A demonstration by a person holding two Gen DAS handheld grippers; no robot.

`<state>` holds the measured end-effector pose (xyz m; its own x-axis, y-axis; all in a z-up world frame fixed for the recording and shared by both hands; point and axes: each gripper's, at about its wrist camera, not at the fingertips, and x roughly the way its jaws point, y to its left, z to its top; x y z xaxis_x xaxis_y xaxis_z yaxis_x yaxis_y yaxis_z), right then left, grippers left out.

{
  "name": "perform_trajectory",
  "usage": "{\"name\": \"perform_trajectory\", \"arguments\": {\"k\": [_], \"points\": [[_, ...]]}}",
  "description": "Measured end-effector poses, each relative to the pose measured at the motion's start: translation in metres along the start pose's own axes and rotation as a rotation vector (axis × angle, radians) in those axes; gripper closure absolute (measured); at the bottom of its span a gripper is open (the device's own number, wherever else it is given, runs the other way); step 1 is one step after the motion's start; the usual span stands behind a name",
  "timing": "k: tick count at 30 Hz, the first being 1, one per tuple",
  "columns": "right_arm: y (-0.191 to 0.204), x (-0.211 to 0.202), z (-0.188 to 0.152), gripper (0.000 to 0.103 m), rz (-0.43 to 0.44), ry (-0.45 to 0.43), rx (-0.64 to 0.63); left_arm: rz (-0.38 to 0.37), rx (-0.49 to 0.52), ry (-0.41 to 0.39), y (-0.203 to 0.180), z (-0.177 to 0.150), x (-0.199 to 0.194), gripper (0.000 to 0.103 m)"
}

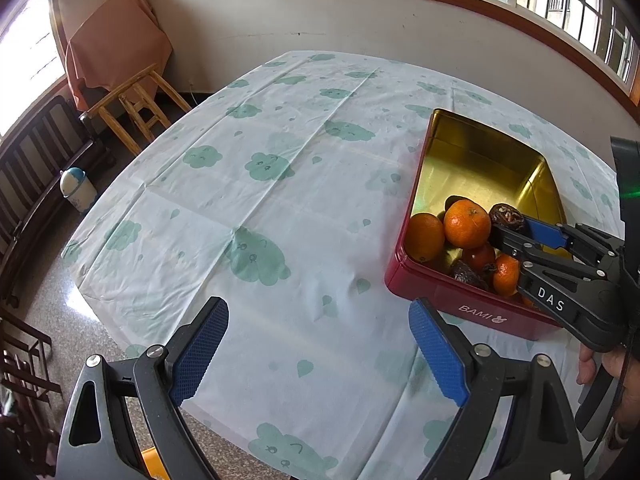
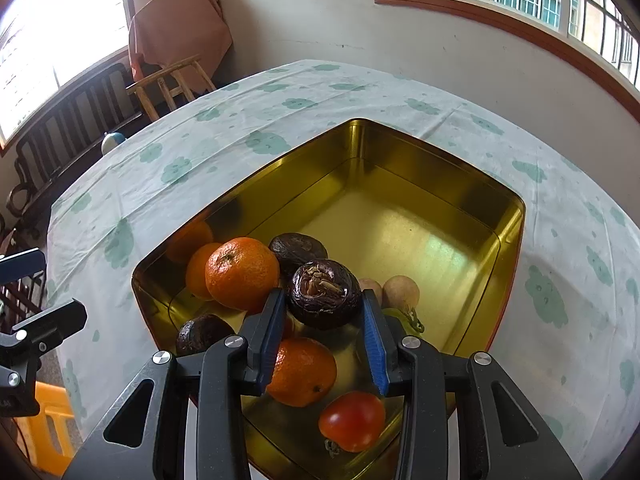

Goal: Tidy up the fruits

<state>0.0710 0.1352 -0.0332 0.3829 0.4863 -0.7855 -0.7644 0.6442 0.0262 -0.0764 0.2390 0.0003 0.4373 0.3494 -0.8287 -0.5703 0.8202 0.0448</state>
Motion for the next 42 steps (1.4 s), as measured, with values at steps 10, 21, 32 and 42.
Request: {"name": "perform_trajectory", "arguments": {"k": [10, 21, 32, 42], "points": [[-0.002, -0.006, -0.003, 0.063, 0.005, -0.001, 0.023, -0.007, 0.017, -0.003, -0.007, -0.002, -0.004, 0.013], [-0.010, -0.042, -0.012, 0.023, -0.015, -0.059, 0.091, -0.012, 0.025, 0.007, -0.014, -0.002, -0.004, 0.013], [-0.022, -0.071, -0.039, 0.002, -0.053, -0.039, 0.147, -0.026, 0.050, 0.008, -0.028, -0.002, -0.008, 0.013], [-0.024, -0.067, -0.064, 0.000, -0.051, 0.025, 0.167, -0.029, 0.081, 0.007, -0.042, -0.003, -0.012, 0.013]]}}
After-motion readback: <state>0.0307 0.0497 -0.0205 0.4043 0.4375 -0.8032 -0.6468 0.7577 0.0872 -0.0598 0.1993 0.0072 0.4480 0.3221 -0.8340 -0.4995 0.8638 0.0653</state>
